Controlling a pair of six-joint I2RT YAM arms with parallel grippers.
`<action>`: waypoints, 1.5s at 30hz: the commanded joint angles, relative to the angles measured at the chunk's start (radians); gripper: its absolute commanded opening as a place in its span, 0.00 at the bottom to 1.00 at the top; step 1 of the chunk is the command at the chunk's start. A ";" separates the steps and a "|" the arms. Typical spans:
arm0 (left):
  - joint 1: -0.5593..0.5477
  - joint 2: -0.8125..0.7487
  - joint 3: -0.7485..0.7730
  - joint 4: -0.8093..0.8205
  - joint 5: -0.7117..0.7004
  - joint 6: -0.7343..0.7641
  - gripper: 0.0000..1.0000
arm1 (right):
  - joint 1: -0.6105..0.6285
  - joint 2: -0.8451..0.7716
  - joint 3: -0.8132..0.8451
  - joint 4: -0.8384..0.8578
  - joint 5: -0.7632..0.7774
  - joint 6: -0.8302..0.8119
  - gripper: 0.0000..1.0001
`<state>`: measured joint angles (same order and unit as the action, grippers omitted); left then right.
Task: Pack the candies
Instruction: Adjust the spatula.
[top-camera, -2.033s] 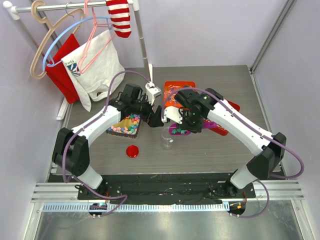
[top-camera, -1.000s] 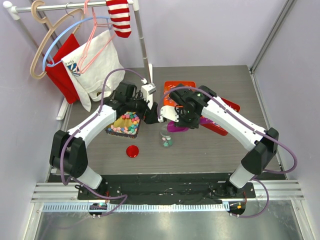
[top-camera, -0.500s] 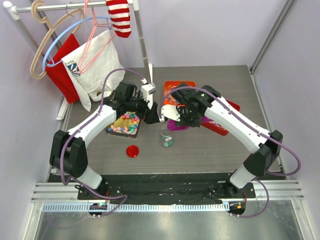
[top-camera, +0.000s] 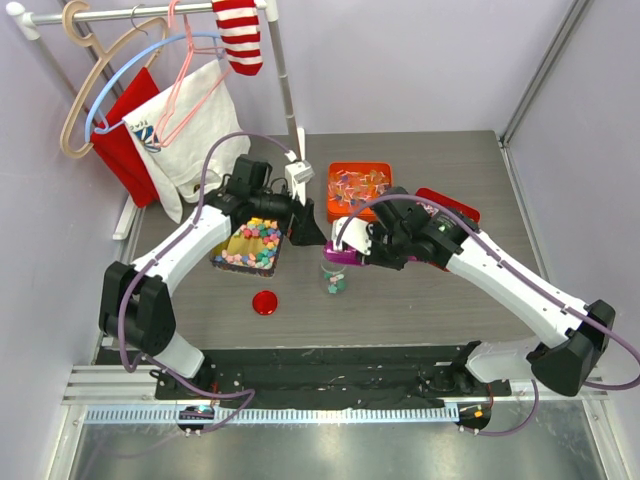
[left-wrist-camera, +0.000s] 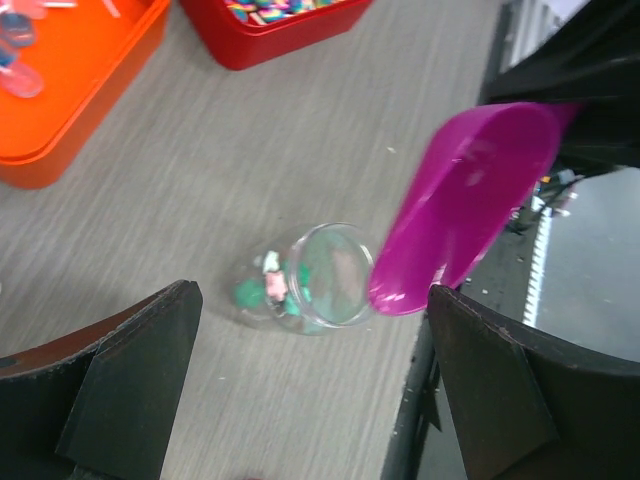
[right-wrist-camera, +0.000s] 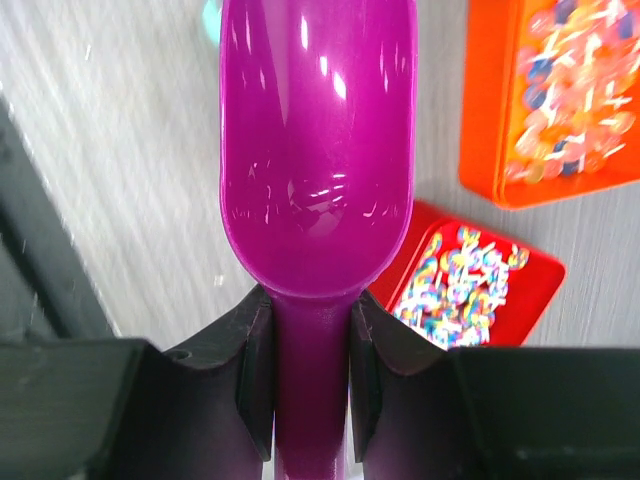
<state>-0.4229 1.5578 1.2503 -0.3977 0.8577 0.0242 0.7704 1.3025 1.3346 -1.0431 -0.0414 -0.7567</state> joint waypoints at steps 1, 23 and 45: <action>0.006 -0.012 0.037 -0.003 0.128 -0.020 1.00 | -0.003 -0.052 -0.049 0.239 -0.029 0.082 0.01; 0.006 0.036 0.040 -0.006 0.204 -0.020 0.85 | -0.002 -0.031 -0.086 0.374 -0.011 0.129 0.01; 0.016 0.048 0.035 0.016 0.205 -0.066 0.63 | 0.018 -0.039 -0.043 0.361 -0.061 0.177 0.01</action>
<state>-0.4107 1.6039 1.2568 -0.4088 1.0557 -0.0299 0.7757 1.2839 1.2480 -0.7124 -0.0662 -0.5995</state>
